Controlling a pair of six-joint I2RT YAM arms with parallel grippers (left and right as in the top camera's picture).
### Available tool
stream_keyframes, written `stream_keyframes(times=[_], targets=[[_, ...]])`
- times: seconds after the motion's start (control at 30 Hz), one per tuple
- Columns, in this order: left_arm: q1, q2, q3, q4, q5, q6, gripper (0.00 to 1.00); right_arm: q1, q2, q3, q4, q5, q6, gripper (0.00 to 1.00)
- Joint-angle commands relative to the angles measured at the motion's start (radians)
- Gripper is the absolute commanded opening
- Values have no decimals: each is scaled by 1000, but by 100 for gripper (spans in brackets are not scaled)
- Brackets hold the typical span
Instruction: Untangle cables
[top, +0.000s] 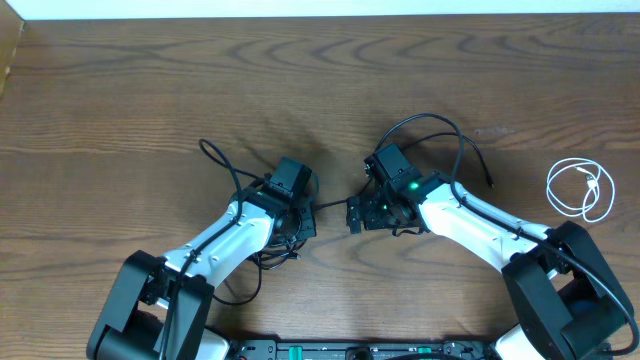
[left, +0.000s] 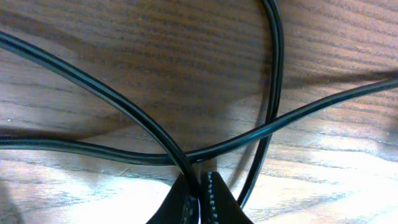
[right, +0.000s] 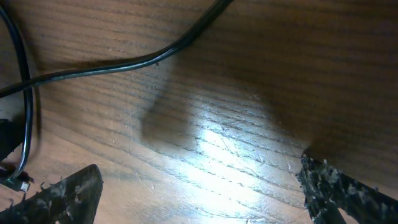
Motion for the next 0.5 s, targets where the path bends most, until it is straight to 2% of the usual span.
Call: stream_keyframes(times=[0.0,0.2,0.47], targets=[[-3,-25,-2,-29,-18,45,7,3,19,-17,-9,15,14,99],[-3,-152,24,-77,-18,45,7,3,19,-17,-9,15,15,99],[-3,-444,24,-76,-18,45,7,3,19,-17,-9,15,15,99]])
